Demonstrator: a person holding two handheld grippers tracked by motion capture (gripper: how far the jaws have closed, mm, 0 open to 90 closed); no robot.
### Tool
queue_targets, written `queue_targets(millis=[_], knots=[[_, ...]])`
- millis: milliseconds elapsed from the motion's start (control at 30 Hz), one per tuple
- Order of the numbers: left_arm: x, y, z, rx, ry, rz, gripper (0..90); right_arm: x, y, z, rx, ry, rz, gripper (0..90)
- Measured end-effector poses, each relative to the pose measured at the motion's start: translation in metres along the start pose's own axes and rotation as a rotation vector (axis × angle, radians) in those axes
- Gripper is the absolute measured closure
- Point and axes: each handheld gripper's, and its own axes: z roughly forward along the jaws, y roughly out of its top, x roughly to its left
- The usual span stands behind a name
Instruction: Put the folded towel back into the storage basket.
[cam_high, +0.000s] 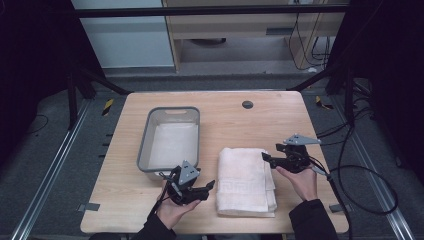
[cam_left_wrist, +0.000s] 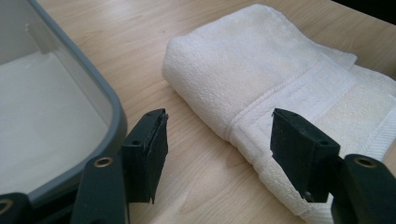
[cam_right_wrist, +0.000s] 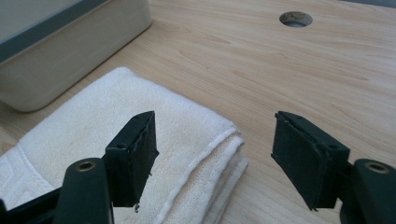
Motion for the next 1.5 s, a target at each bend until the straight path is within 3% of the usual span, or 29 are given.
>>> queue_targets(millis=[433, 567, 867, 1500], knots=[[-0.014, -0.005, 0.013, 0.03, -0.026, 0.024, 35.9, 0.003, -0.003, 0.008, 0.023, 0.001, -0.013, 29.8], [-0.019, -0.008, 0.018, 0.043, -0.032, 0.034, 35.8, 0.001, -0.006, 0.009, 0.021, 0.029, 0.022, 29.7], [-0.026, -0.015, 0.033, 0.083, -0.04, 0.049, 34.3, -0.001, -0.016, 0.02, 0.066, 0.017, 0.027, 28.8], [-0.028, -0.024, 0.059, 0.136, -0.069, -0.016, 29.8, 0.006, -0.029, 0.045, 0.154, 0.009, 0.022, 29.6]])
